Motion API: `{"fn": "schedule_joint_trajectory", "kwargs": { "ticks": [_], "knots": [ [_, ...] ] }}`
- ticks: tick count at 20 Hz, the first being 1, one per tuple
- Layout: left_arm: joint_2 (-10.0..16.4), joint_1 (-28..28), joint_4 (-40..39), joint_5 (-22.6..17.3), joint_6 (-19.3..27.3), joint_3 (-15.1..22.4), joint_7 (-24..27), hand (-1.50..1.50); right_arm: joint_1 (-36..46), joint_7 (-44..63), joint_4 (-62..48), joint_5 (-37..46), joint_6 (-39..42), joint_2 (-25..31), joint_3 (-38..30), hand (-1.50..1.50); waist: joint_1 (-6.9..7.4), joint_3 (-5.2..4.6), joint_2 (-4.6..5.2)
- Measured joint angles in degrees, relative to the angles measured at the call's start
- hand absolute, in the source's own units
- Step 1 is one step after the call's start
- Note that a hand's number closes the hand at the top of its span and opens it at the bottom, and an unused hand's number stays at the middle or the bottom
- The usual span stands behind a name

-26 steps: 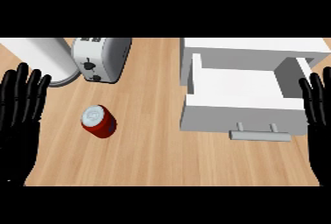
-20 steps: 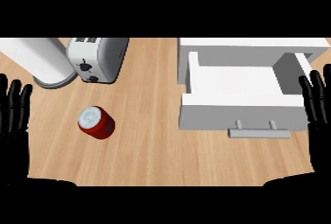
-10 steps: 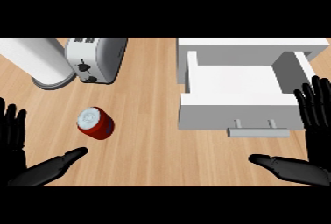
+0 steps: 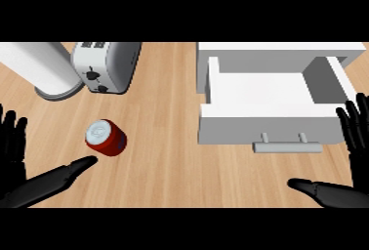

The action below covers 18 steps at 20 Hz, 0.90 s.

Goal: Pick up the can, place it into the drawer and close the drawer

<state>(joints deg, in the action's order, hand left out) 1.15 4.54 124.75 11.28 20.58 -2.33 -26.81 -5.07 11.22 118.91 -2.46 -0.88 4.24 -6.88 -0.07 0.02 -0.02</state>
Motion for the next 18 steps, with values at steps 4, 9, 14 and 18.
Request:
{"fn": "schedule_joint_trajectory", "kwargs": {
  "ticks": [4, 9, 14, 18],
  "knots": [
    [-0.1, -0.4, -5.1, -1.4, 0.7, 0.2, 2.9, -1.50, -1.2, -1.5, 0.2, 0.0, 0.6, -0.3, -0.2, -1.50, -0.06, -0.01, 0.01],
    [-0.8, -0.5, -12.6, -1.3, 4.2, 3.3, 8.1, -1.50, -0.1, -0.5, 0.6, -1.1, 1.0, 0.4, -1.7, -1.50, -0.07, -0.03, 0.00],
    [-1.0, 0.9, -19.7, -3.5, 6.5, 4.5, 15.0, -1.50, -2.2, -0.7, 2.5, -1.4, 1.9, 0.2, -2.0, -1.50, -0.09, -0.03, 0.01],
    [-1.1, 1.8, -24.9, -5.4, 7.8, 5.1, 20.4, -1.50, -3.4, -1.5, 3.0, -1.5, 2.9, 0.3, -2.8, -1.50, -0.07, -0.04, 0.00]
  ]
}}
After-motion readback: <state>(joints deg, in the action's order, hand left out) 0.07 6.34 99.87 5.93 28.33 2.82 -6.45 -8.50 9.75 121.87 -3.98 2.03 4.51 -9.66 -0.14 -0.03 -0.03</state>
